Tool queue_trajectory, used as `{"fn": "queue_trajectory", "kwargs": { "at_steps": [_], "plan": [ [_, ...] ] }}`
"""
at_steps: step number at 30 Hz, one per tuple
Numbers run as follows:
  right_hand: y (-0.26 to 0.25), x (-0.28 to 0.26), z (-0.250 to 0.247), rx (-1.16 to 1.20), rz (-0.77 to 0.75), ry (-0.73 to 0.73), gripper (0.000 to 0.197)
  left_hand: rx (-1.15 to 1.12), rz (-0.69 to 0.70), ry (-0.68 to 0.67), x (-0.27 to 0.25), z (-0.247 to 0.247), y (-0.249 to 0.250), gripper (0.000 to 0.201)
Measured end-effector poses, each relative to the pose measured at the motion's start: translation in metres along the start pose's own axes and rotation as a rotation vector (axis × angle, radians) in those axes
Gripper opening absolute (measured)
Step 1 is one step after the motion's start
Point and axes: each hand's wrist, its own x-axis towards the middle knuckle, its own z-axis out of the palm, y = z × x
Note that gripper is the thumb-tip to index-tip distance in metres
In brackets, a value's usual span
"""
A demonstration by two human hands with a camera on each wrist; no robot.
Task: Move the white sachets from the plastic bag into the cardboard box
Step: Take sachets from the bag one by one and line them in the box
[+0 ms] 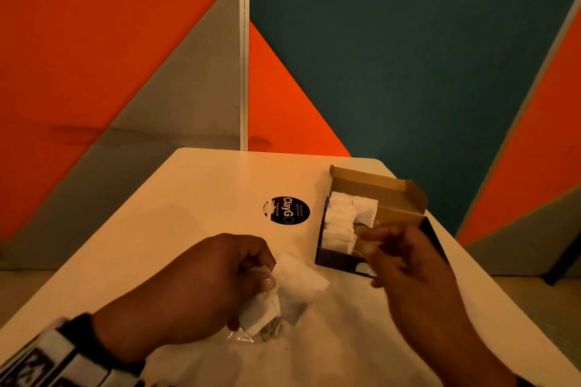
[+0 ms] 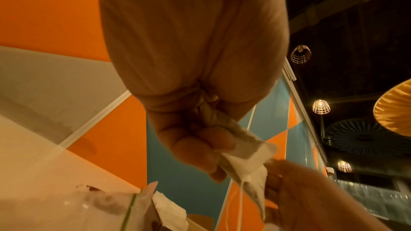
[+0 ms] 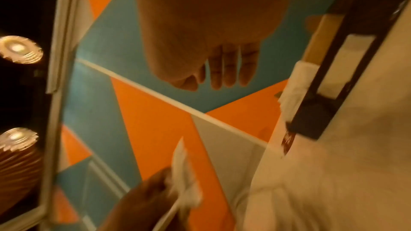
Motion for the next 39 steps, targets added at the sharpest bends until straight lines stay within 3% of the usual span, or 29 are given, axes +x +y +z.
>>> {"fn": "queue_trajectory", "kwargs": {
  "at_steps": [3,5,8,13,16,19,22,25,32,39],
  "plan": [
    [-0.007,-0.025,0.02,0.012,-0.147,-0.289,0.03,-0.115,-0.005,0.028,0.001,0.01,0.006,0.012],
    [-0.006,-0.03,0.029,0.064,-0.164,-0.393,0.034,-0.163,-0.012,0.04,0.002,0.015,0.006,0.009],
    [-0.001,-0.024,0.035,0.064,-0.117,-0.384,0.044,-0.234,-0.026,0.058,0.004,0.023,0.004,0.004],
    [0.005,-0.017,0.031,0.063,-0.09,-0.29,0.049,-0.413,-0.056,0.106,0.004,0.031,0.006,0.016],
    [0.008,-0.013,0.022,0.007,-0.092,-0.261,0.038,-0.341,-0.054,0.169,0.003,0.028,0.006,0.021],
    [0.005,-0.012,0.018,-0.101,-0.08,-0.372,0.012,-0.308,-0.015,0.151,0.003,0.024,0.011,0.032],
    [0.002,-0.014,0.023,-0.194,-0.04,-0.483,0.03,-0.206,0.026,0.136,0.003,0.025,0.02,0.036],
    [0.002,-0.013,0.028,-0.263,-0.063,-0.478,0.018,-0.045,0.066,0.13,0.002,0.025,0.026,0.032],
    [0.008,-0.003,0.002,-0.334,-0.061,-0.487,0.011,0.292,0.073,0.058,-0.004,0.003,0.022,0.009],
    [0.024,0.013,-0.03,-0.398,0.091,-0.398,0.011,0.514,0.072,0.111,-0.004,-0.045,0.005,0.023]
  ]
}}
